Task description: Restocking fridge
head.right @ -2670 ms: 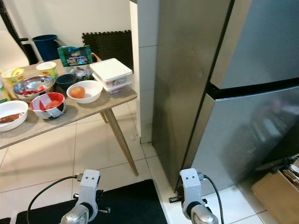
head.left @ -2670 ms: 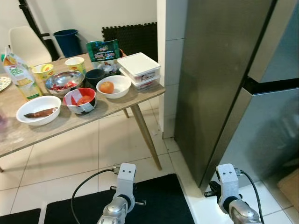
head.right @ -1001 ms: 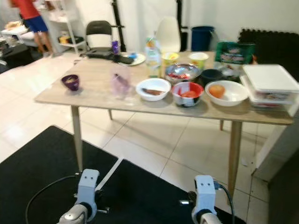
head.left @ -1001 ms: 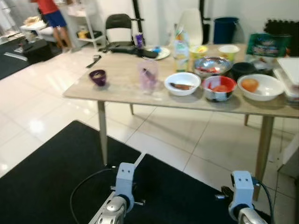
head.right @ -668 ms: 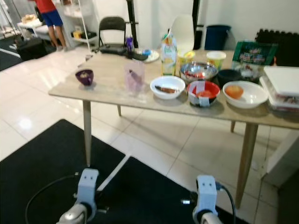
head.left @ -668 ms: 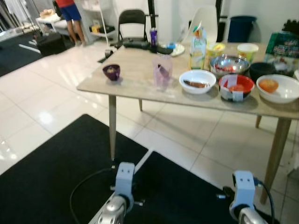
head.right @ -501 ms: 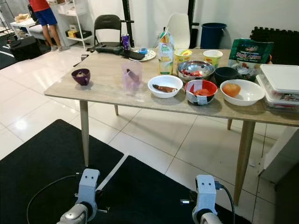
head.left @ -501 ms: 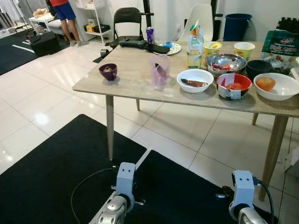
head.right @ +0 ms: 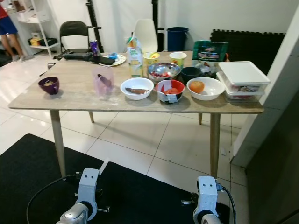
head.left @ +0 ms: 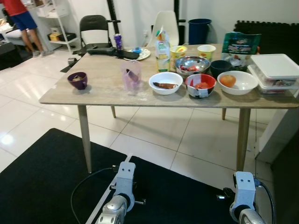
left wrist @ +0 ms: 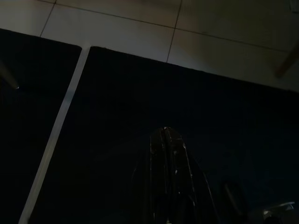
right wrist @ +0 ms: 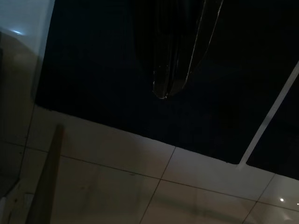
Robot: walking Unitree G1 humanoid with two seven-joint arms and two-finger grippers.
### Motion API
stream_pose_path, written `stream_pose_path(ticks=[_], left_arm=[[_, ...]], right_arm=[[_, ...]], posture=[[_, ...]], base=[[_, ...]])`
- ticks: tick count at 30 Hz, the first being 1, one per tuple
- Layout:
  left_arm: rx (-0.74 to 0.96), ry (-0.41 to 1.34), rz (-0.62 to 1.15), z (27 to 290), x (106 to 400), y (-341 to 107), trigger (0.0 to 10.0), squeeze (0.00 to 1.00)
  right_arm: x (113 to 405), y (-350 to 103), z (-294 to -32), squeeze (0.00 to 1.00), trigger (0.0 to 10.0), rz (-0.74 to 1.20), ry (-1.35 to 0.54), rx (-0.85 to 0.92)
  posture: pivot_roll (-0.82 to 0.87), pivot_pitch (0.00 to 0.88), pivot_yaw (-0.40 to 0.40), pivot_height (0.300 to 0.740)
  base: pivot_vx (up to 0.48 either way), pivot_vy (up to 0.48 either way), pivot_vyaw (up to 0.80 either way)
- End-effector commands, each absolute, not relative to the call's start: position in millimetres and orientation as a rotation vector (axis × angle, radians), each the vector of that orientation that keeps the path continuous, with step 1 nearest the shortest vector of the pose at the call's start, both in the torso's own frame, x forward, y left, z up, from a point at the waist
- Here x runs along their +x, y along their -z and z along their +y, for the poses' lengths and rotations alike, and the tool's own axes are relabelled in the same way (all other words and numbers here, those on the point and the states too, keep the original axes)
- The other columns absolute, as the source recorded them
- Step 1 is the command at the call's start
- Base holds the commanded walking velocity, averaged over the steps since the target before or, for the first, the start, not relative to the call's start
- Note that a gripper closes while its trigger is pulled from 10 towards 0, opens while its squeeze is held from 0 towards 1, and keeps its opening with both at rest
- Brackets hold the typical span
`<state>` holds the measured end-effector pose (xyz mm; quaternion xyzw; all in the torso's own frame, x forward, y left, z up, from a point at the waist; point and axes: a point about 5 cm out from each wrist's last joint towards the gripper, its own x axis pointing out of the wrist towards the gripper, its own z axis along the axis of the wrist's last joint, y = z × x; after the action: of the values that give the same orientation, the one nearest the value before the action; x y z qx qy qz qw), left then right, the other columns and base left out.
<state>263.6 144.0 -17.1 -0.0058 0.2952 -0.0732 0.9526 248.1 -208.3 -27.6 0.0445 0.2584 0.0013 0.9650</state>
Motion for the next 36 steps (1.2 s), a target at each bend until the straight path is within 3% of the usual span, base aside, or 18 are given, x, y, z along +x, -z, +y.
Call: stream_pose_path(ticks=[1,8,36], left_arm=[[-0.013,0.125,0.599,149.2,262.2,17.6,10.0,0.00],[-0.034,0.108,0.598,150.8,263.5,16.6,10.0,0.00],[-0.039,0.140,0.601,146.4,260.5,18.5,10.0,0.00]], right_arm=[[246.1,30.3,-204.2,0.00,10.0,0.535,-0.009,0.103],[246.4,30.4,-202.5,0.00,10.0,0.534,-0.013,0.107],[240.7,33.5,-204.4,0.00,10.0,0.537,-0.005,0.110]], posture=[[-0.04,0.091,0.067,0.740],[-0.03,0.088,0.066,0.740],[-0.04,0.071,0.078,0.740]], base=[[0.000,0.000,0.00],[0.000,0.000,0.00],[0.336,0.000,0.00]])
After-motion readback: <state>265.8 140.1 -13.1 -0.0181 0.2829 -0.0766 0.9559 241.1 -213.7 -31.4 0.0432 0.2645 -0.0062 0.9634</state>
